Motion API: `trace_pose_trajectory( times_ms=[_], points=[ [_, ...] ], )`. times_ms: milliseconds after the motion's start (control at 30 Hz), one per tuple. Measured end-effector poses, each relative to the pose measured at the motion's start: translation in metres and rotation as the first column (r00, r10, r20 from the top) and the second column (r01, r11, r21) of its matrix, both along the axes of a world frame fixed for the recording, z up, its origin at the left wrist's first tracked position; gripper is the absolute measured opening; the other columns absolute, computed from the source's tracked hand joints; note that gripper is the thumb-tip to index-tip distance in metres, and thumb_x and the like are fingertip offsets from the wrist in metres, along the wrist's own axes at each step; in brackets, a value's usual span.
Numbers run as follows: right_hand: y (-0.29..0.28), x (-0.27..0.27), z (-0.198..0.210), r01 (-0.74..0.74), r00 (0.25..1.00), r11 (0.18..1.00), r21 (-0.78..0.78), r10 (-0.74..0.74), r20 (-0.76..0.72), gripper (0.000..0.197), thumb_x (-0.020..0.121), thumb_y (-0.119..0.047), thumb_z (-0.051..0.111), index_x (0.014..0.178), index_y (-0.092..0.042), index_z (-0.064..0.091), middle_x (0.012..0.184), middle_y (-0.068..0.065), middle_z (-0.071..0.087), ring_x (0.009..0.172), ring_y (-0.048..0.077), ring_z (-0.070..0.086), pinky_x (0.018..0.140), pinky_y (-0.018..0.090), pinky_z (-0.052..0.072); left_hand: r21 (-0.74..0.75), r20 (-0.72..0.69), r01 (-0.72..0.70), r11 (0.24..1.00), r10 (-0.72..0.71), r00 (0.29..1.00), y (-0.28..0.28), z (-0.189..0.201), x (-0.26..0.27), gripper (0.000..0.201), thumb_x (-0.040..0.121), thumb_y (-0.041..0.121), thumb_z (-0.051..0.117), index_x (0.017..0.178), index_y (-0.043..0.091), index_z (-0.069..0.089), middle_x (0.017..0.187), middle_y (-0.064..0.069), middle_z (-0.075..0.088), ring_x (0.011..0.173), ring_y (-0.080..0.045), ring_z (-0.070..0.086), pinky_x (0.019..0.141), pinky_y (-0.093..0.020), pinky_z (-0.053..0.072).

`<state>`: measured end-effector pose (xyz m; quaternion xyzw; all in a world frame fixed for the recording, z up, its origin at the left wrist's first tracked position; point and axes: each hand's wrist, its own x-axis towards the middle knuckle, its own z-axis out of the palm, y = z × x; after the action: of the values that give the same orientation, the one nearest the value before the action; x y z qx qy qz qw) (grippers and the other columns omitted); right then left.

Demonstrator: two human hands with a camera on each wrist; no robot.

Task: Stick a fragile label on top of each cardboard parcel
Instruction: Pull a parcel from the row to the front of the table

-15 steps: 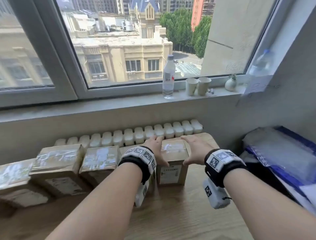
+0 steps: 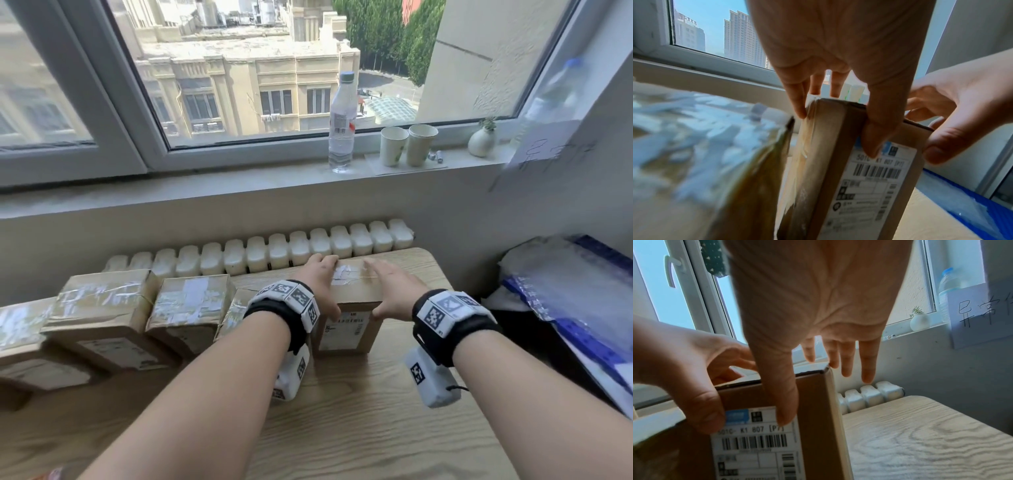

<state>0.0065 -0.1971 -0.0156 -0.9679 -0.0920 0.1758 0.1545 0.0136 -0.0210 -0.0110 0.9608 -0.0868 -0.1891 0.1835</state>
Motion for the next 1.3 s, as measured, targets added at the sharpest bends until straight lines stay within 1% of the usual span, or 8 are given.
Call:
trace_pose_trajectory(
  times_ms=[200,467,633,767,900,1000,1133,1300],
  points=[
    [-0.015,0.000,0.046,0.129,0.990,0.945,0.300,-0.142,0.023,0.115,0.066,-0.017,0.082,0.153,-0.026,0.008,0.154,0.005,0.032,0.134,0.022,0.040,0.099,0.021,0.035,-0.195,0.041,-0.083,0.977,0.093,0.995,0.002,0.049,0.000,0.095,0.063,0.025,0.085,0.145,0.019,0.037,0.143,-0.002,0.046,0.128,-0.019,0.046,0.104,-0.026,0.039],
    [0.010,-0.017,0.083,0.199,0.976,0.720,0.665,-0.209,-0.065,0.108,0.045,-0.077,0.076,0.139,-0.045,0.033,0.127,-0.010,0.063,0.117,0.016,0.059,0.104,0.048,0.043,-0.580,-0.194,-0.248,0.776,0.164,0.967,0.055,0.120,-0.027,0.061,0.055,0.032,0.075,0.113,0.024,0.060,0.112,-0.005,0.067,0.104,-0.022,0.062,0.098,-0.037,0.047],
    [0.054,-0.056,0.088,0.206,0.975,0.592,0.779,-0.061,-0.212,0.079,0.064,-0.058,0.075,0.131,-0.026,0.046,0.111,0.001,0.070,0.098,0.019,0.070,0.089,0.045,0.055,-0.650,-0.213,-0.280,0.707,0.184,0.959,0.103,0.129,-0.069,0.019,0.073,0.033,0.068,0.084,0.019,0.061,0.093,-0.007,0.066,0.092,-0.024,0.059,0.098,-0.040,0.046],
    [0.100,-0.084,0.078,0.243,0.966,0.563,0.790,-0.062,-0.253,0.081,0.063,-0.049,0.073,0.134,-0.021,0.043,0.111,0.003,0.068,0.095,0.017,0.068,0.074,0.035,0.057,-0.681,-0.240,-0.349,0.643,0.255,0.937,0.146,0.118,-0.103,0.012,0.085,0.027,0.067,0.092,0.022,0.059,0.101,-0.007,0.066,0.099,-0.024,0.062,0.101,-0.042,0.047],
    [0.150,-0.114,0.060,0.244,0.959,0.574,0.782,-0.023,-0.282,0.090,0.061,-0.049,0.079,0.138,-0.024,0.038,0.110,0.004,0.068,0.093,0.016,0.070,0.069,0.031,0.057,-0.699,-0.294,-0.461,0.547,0.368,0.882,0.196,0.094,-0.136,0.048,0.082,0.027,0.072,0.125,0.019,0.051,0.120,-0.006,0.061,0.109,-0.020,0.060,0.078,-0.027,0.053],
    [0.187,-0.134,0.046,0.224,0.958,0.614,0.757,0.005,-0.287,0.101,0.054,-0.059,0.080,0.139,-0.030,0.034,0.114,0.006,0.067,0.100,0.021,0.068,0.086,0.044,0.056,-0.677,-0.302,-0.484,0.554,0.391,0.869,0.235,0.079,-0.163,0.009,0.091,0.028,0.061,0.096,0.024,0.056,0.093,0.001,0.065,0.083,-0.011,0.063,0.074,-0.024,0.050],
    [0.234,-0.157,0.028,0.237,0.951,0.642,0.729,0.000,-0.309,0.104,0.054,-0.062,0.079,0.142,-0.029,0.034,0.118,0.007,0.064,0.104,0.020,0.066,0.092,0.045,0.053,-0.693,-0.349,-0.494,0.525,0.355,0.867,0.282,0.055,-0.188,0.018,0.091,0.034,0.061,0.100,0.019,0.058,0.083,0.000,0.069,0.069,-0.015,0.063,0.058,-0.023,0.045],
    [0.265,-0.178,-0.008,0.357,0.908,0.625,0.694,-0.059,-0.414,0.118,0.043,-0.056,0.084,0.144,-0.026,0.031,0.123,0.009,0.061,0.108,0.022,0.064,0.094,0.045,0.052,-0.626,-0.489,-0.640,0.446,0.415,0.767,0.318,0.019,-0.207,0.080,0.074,0.023,0.077,0.143,0.019,0.036,0.136,-0.009,0.051,0.123,-0.021,0.052,0.091,-0.034,0.045]
  ],
)
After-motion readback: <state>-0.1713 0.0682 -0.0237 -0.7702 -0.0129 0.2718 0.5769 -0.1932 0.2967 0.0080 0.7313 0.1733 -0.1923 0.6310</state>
